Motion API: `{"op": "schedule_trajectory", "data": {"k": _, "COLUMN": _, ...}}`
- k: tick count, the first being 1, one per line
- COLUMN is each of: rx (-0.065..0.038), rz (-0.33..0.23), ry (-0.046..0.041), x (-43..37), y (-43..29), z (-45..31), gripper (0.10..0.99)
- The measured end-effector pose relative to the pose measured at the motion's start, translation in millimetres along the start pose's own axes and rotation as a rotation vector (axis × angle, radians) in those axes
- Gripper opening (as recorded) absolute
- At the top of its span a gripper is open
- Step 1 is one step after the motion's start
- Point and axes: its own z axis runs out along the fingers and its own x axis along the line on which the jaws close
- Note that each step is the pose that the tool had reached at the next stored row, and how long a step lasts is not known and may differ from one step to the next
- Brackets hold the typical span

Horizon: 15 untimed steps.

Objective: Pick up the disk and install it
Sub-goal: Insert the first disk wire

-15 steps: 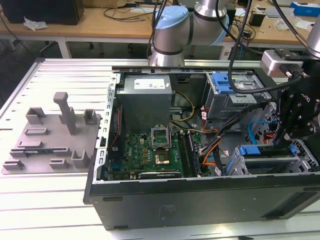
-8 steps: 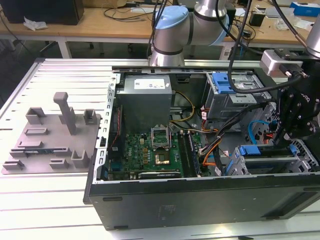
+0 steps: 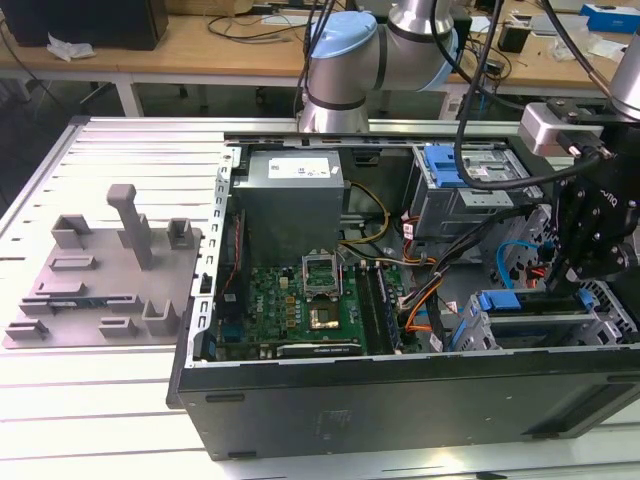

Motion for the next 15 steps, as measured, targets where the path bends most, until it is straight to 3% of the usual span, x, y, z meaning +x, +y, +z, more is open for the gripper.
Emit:
{"op": "schedule_trajectory", "data": {"k": 13, "rx": 0.0, "rz": -0.001, "ry": -0.0003, "x": -0.2, "y": 0.1, "z": 1.9, "gripper": 0.165}}
{"op": "schedule_trajectory", "data": {"k": 15, "rx": 0.0, "rz": -0.001, "ry": -0.0001, "x": 0.2, "y": -0.1, "z": -2.0, "gripper": 0.165}}
